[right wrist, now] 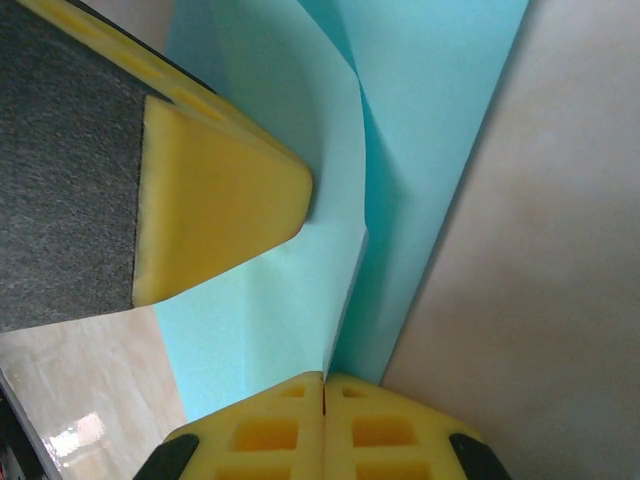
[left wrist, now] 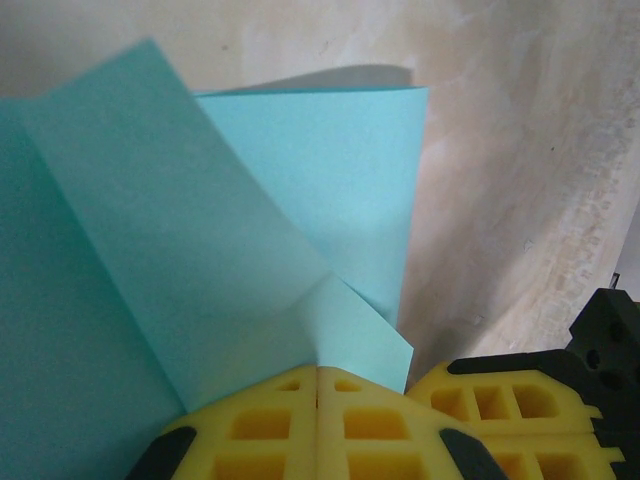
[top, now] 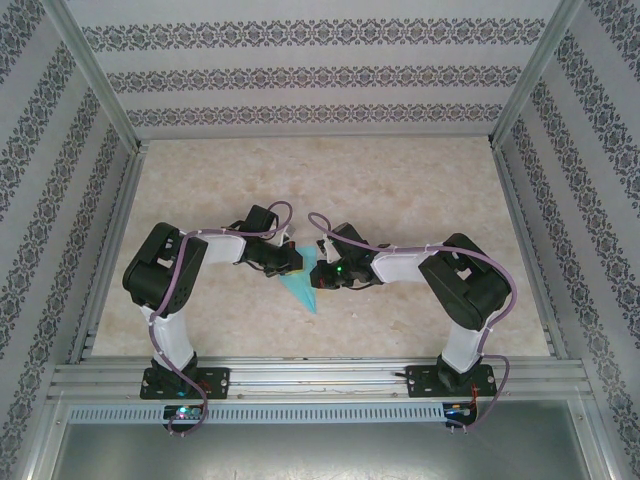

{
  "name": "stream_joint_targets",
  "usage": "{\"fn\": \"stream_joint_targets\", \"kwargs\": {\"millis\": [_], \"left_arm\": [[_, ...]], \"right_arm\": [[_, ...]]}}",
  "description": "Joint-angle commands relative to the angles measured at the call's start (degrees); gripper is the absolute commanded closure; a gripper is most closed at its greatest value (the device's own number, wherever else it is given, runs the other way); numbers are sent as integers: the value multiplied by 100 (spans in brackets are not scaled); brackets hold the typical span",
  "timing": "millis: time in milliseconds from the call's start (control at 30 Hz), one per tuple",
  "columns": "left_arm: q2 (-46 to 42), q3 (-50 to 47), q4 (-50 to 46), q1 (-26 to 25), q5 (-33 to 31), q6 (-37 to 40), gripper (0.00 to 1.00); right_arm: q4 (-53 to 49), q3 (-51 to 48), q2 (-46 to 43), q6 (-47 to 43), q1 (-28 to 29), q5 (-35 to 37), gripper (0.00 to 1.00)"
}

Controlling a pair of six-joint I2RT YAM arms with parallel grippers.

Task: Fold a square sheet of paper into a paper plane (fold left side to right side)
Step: Fourth fold the wing at the center of the table.

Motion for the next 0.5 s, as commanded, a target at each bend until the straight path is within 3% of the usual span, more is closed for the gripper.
{"fn": "stream_joint_targets", "kwargs": {"millis": [0, 467], "left_arm": [[296, -128, -146, -53, -409, 225, 100], [481, -212, -193, -53, -519, 266, 100]], "right_arm": [[-584, -156, 65, -65, 68, 268, 100], [-546, -82, -876, 191, -99, 95, 74]]}}
